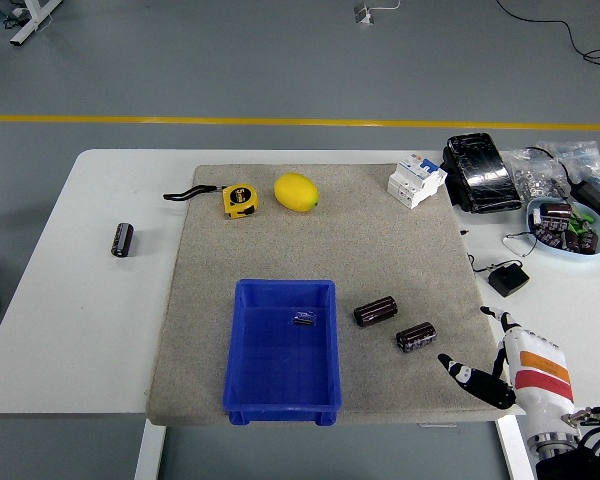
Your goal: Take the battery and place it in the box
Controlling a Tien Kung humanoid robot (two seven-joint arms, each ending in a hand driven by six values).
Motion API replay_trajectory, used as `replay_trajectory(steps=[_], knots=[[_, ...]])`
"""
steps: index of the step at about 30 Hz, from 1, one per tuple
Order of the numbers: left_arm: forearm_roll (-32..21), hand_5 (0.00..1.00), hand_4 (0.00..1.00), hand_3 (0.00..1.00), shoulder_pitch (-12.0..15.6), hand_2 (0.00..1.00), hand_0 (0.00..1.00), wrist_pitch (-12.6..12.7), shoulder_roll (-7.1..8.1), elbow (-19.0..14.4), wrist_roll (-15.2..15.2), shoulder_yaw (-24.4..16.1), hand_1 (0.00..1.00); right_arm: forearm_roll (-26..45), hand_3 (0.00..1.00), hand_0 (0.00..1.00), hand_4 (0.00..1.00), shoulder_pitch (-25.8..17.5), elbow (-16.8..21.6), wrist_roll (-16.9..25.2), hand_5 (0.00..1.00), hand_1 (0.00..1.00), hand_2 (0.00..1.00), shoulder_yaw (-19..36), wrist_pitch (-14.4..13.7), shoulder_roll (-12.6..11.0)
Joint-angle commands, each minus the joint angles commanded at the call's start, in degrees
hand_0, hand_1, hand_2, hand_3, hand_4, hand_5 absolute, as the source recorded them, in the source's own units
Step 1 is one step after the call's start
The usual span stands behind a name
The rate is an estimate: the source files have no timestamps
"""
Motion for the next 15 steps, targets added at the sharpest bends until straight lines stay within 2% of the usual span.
replay_trajectory(steps=[5,15], knots=[[0.29,0.652,0.641,0.621,0.1,0.705,0.687,-0.19,0.11,-0.02,0.11,-0.14,0.662,0.0,0.743,0.08,0.998,1.47,-1.22,-2.45,0.571,0.072,0.183,-1.79,0.0,0.86],[0.71,0.652,0.642,0.622,0.35,0.705,0.687,-0.42,0.38,-0.05,0.19,-0.39,0.661,0.0,0.709,0.085,0.998,5.51,-3.13,-2.45,0.558,0.081,0.19,-6.98,0.0,2.77]])
